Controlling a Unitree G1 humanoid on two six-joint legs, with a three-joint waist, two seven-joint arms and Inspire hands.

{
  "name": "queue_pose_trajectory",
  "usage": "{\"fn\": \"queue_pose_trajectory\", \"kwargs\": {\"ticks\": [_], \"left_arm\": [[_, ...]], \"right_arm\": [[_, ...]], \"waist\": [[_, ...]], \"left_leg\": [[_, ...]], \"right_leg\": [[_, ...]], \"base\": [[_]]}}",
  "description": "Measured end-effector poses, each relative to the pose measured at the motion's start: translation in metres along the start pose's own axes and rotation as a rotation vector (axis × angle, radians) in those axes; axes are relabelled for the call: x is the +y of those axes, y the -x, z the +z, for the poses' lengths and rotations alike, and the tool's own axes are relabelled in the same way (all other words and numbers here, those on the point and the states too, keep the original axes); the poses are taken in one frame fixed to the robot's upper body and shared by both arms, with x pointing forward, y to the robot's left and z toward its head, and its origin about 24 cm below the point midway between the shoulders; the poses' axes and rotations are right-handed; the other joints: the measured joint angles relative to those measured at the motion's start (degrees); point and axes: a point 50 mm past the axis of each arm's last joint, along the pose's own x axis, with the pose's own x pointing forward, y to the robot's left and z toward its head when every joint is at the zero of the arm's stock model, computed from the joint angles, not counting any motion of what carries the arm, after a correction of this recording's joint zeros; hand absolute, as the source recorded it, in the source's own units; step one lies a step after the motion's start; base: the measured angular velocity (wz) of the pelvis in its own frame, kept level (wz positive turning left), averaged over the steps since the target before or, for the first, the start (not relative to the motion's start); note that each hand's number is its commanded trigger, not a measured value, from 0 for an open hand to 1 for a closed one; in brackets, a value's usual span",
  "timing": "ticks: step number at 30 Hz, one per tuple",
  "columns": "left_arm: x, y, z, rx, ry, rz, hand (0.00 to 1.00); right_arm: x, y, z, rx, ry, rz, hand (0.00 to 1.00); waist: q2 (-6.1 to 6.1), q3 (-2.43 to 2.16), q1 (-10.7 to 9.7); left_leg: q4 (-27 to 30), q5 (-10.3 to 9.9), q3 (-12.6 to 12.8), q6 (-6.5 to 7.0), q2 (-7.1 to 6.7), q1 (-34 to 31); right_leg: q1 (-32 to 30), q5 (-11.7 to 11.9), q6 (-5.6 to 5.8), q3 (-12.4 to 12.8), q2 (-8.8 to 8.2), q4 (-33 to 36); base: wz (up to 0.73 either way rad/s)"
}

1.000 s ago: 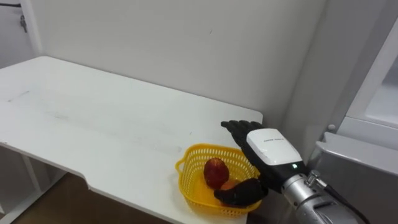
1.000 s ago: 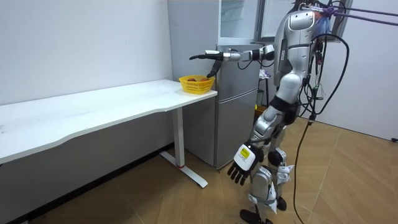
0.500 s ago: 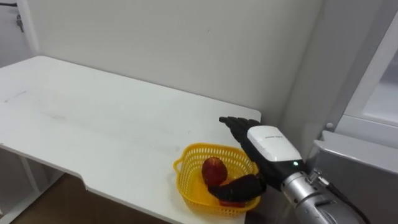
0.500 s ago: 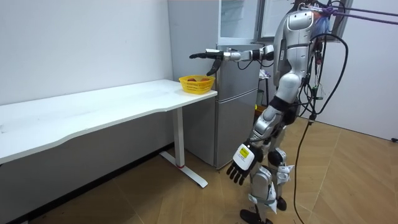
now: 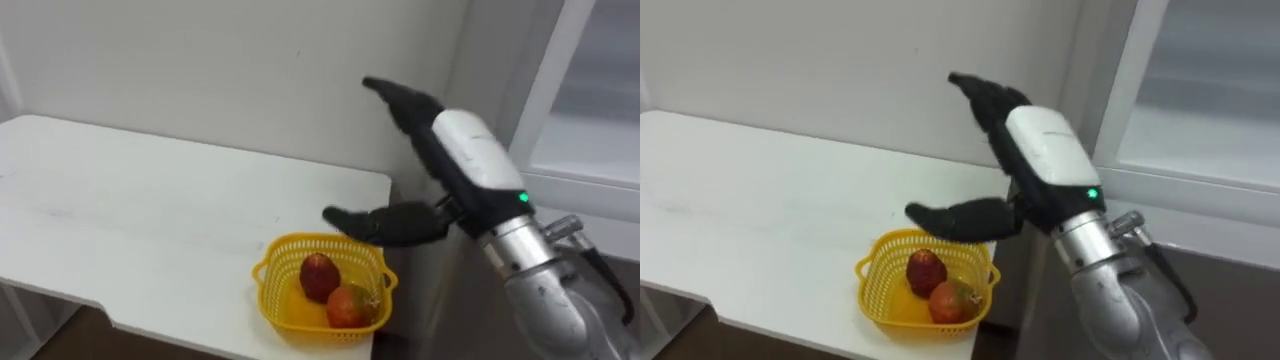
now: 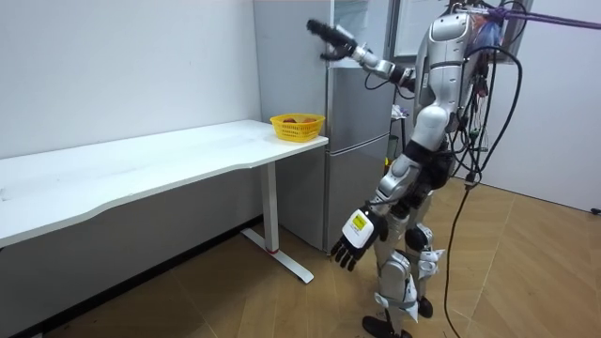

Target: Retrieve from the upper fridge

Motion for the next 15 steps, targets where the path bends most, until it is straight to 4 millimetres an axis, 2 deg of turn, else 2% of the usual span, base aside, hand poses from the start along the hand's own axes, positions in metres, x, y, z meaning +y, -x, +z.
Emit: {"fn": "queue_pose_trajectory", "kwargs": {"ticks": [2,5,8,13,15], "left_arm": [[-0.003,0.001,-0.004,0.006,0.003,-0.007,0.00],[-0.010,0.003,-0.004,0.003,0.027,-0.011,0.00],[-0.014,0.004,-0.005,-0.003,0.032,-0.018,0.00],[-0.016,0.005,-0.008,0.006,0.033,-0.026,0.00],[-0.017,0.005,-0.011,0.014,0.032,-0.029,0.00]], "right_arm": [[-0.018,0.000,0.008,-0.032,-0.053,-0.118,0.00],[-0.030,0.006,0.014,-0.053,-0.108,-0.206,0.00],[-0.033,0.013,0.010,-0.030,-0.131,-0.243,0.00],[-0.040,0.031,0.003,0.029,-0.131,-0.310,0.00],[-0.045,0.036,-0.001,0.047,-0.133,-0.348,0.00]], "waist": [[0.61,-0.08,-1.08],[1.66,-0.10,-1.92],[2.31,-0.02,-2.97],[2.89,-0.36,-5.40],[3.03,-0.37,-6.07]], "left_leg": [[-0.21,-0.01,0.97,0.01,0.07,1.04],[-1.43,-0.02,2.49,0.02,0.23,2.60],[-2.14,-0.03,3.56,0.01,0.44,3.67],[-2.14,-0.03,3.53,0.00,0.48,3.92],[-2.17,-0.03,3.56,-0.01,0.48,4.43]], "right_leg": [[0.58,0.02,0.02,0.86,0.05,0.00],[1.06,0.04,0.05,2.43,0.19,0.13],[0.99,0.04,0.05,3.47,0.35,0.75],[0.96,0.08,-0.02,4.53,0.58,0.74],[1.07,0.11,-0.07,4.61,0.66,0.72]], "base": [[-0.17],[-0.26],[-0.22],[-0.08],[-0.07]]}}
